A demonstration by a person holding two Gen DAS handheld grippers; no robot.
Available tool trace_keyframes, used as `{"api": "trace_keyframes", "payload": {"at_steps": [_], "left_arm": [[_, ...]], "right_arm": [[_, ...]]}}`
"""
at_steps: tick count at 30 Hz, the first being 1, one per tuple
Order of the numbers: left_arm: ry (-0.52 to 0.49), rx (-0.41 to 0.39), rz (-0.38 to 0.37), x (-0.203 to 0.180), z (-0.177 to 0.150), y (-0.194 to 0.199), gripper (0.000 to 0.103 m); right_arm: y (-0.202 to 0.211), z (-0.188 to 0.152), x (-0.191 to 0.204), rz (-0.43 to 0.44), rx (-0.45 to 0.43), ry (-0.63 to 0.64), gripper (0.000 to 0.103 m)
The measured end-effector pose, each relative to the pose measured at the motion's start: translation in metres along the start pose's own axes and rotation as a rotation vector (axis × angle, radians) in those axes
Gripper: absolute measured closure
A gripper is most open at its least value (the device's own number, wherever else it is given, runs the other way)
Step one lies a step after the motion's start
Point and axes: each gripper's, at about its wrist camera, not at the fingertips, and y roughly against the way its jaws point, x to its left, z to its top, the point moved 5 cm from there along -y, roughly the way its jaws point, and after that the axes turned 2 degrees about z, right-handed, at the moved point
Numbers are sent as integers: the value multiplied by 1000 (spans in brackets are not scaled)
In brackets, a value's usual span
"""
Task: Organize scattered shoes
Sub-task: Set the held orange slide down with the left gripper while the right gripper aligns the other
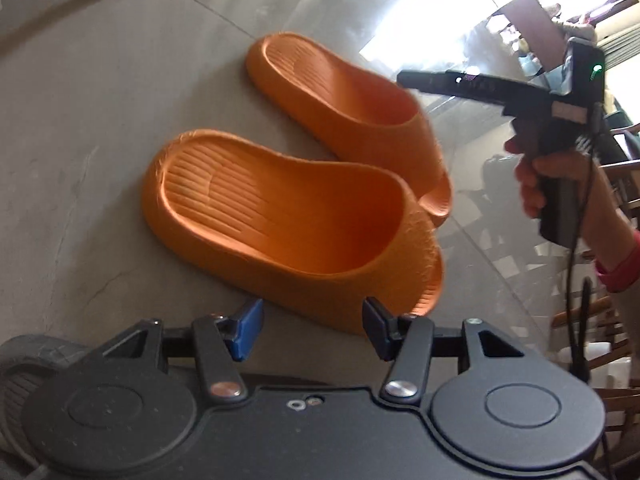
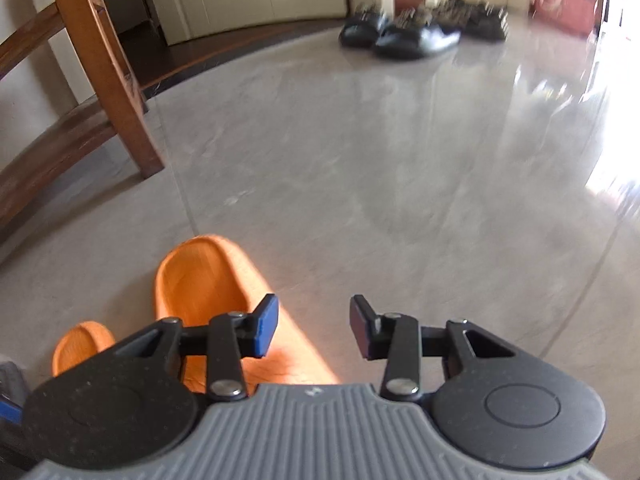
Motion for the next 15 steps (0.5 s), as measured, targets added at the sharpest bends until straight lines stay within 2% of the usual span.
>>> {"api": "trace_keyframes", "payload": {"at_steps": [4, 8, 12, 15], "left_arm": [[-28, -61, 28, -2, 11, 0, 49], [-85, -49, 32, -7, 20, 0, 49], [-83, -32, 32, -4, 19, 5, 48], [-128, -46, 57, -1, 17, 25, 48]], "right_arm": [[7, -8, 16, 0, 4, 88, 60], [26, -24, 23, 14, -29, 116, 60], [46, -40, 31, 28, -62, 144, 59], [61, -52, 37, 38, -86, 165, 59]]}}
